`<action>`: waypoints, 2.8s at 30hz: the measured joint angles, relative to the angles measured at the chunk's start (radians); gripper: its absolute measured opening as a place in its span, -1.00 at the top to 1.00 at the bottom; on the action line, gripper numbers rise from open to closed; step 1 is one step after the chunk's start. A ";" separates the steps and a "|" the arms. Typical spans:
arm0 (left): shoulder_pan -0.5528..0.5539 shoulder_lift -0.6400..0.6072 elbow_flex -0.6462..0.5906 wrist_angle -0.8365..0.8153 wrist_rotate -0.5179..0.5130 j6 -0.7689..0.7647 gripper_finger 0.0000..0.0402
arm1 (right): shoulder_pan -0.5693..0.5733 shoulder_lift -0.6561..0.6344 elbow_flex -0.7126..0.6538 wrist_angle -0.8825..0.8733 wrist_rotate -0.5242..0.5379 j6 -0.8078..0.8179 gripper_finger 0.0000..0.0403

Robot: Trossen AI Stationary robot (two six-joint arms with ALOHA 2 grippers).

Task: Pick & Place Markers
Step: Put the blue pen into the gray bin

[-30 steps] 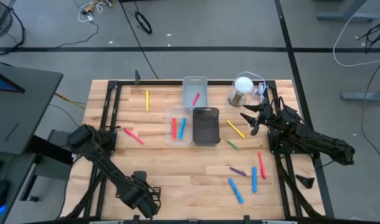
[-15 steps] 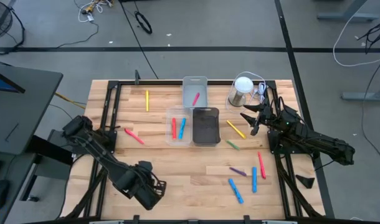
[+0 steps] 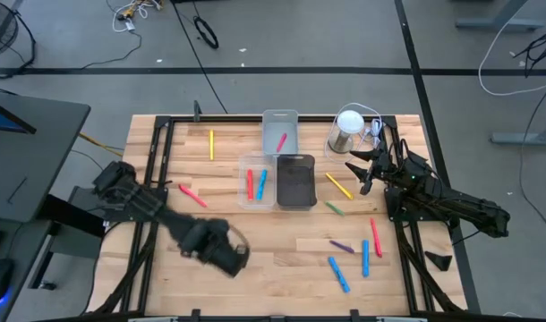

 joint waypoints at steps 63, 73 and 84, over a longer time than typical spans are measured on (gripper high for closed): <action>1.081 0.585 0.701 -0.130 0.177 1.142 0.82 | -0.017 0.000 0.000 0.002 0.017 0.000 -0.03; 1.115 0.619 0.736 -0.141 0.074 1.168 0.82 | -0.017 0.000 0.000 0.002 0.016 -0.001 -0.03; 1.116 0.619 0.615 -0.007 0.043 1.164 0.82 | -0.017 0.000 0.000 0.002 0.016 -0.001 -0.03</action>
